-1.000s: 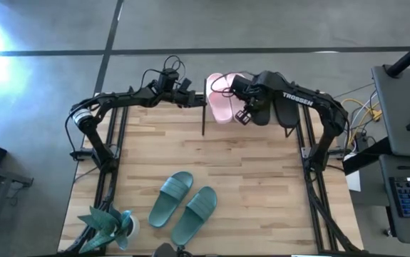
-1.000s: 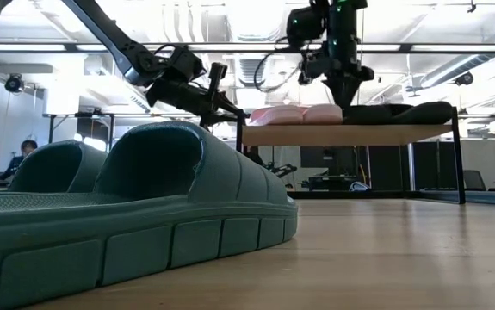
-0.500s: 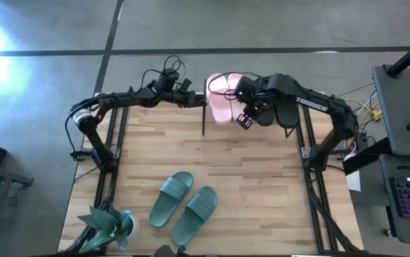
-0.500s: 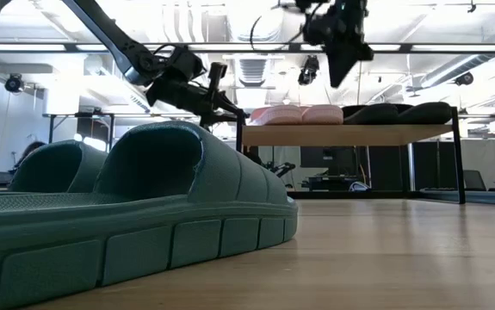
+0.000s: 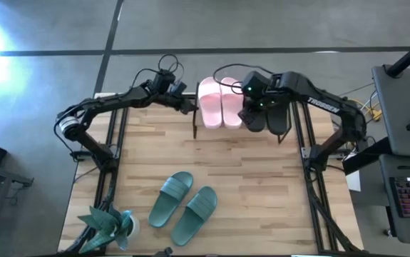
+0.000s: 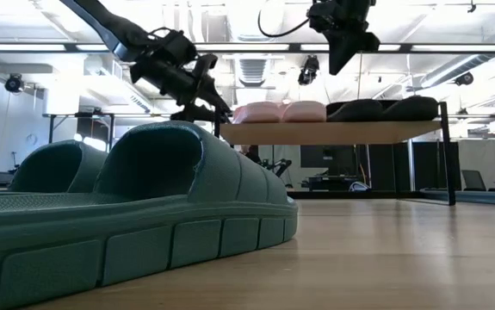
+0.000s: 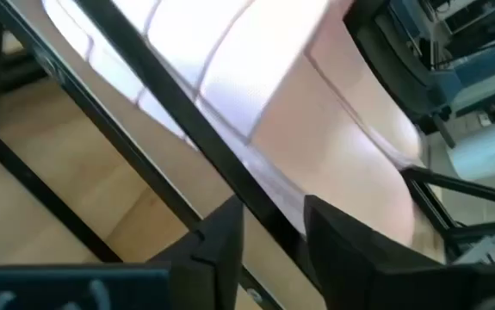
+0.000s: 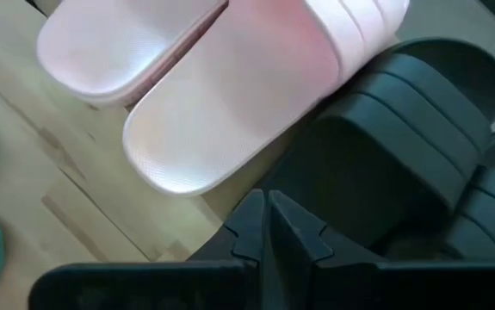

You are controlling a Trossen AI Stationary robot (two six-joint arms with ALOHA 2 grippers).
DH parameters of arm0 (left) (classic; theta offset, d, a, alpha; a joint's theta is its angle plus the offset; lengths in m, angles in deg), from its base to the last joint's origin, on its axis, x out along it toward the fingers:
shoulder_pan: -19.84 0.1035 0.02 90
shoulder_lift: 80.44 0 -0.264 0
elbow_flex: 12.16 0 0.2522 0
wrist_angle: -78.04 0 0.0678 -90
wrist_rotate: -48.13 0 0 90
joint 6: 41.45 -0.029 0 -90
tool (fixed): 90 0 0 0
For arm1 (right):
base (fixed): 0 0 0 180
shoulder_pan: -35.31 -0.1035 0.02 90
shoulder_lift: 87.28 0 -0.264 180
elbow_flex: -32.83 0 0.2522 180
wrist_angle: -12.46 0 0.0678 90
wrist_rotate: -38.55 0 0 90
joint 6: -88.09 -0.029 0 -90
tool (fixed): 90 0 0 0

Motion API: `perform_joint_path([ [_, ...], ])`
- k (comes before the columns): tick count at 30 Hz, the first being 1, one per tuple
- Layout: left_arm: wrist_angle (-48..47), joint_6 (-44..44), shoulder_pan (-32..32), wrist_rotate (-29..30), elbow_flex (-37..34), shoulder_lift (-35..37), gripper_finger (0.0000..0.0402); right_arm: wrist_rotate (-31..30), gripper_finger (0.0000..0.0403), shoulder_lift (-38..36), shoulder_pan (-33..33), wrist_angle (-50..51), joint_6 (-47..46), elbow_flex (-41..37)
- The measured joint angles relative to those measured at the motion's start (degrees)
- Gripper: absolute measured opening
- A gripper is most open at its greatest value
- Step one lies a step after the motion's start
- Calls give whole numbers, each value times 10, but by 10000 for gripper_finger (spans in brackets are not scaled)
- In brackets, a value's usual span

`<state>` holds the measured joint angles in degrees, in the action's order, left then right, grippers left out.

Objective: Pick and place slides into the shelf
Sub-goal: Adjust the shelf

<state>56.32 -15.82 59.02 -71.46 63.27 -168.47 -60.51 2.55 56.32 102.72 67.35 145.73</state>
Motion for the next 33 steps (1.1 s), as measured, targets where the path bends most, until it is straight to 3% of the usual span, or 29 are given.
perform_joint_path([
  [3,4,10,-3,-18,-3,-10,118,0,13,5,0,-2,0,0],
  [15,-30,0,-21,31,-26,13,121,0,13,7,-1,1,-11,0],
  [20,-25,23,-37,-21,-42,21,121,-17,13,7,0,1,-11,-3],
  [27,-18,38,-55,-7,-30,-1,121,-32,13,7,0,0,-13,-5],
  [33,-53,9,-54,49,-32,22,126,-31,13,7,0,3,-19,-13],
])
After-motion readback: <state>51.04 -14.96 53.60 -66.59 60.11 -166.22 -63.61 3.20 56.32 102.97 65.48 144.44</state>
